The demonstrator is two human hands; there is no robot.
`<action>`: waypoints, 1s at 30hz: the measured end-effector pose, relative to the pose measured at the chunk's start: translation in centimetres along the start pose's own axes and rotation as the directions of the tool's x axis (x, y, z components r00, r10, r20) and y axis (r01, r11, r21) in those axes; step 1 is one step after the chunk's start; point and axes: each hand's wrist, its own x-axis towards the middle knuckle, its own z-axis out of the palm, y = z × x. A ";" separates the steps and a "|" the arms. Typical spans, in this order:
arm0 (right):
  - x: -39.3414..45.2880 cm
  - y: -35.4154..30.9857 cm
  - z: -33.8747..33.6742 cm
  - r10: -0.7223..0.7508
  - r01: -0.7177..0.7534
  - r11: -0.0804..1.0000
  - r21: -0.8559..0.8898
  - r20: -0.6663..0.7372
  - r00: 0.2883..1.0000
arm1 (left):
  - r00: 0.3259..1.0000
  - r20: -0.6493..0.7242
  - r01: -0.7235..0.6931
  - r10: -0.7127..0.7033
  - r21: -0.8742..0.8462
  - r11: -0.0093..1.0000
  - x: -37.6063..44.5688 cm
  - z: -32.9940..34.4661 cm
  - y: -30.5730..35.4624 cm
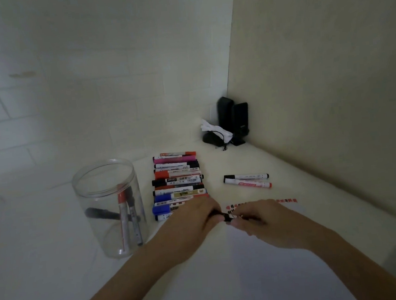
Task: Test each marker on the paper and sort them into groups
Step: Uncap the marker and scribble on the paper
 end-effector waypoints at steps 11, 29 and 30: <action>-2.8 4.2 0.6 -0.288 0.123 0.881 -0.456 -0.312 0.905 | 0.939 0.325 0.114 -0.114 0.018 0.993 -3.0 -1.6 -2.3; 0.3 3.5 1.2 0.377 0.069 0.396 0.916 -0.231 0.897 | 0.975 0.023 0.219 -0.221 -0.270 0.938 -0.2 4.9 -0.9; 0.4 3.6 1.1 0.411 0.052 0.361 0.931 -0.210 0.887 | 0.979 0.032 0.202 -0.201 -0.259 0.944 0.0 5.2 -1.0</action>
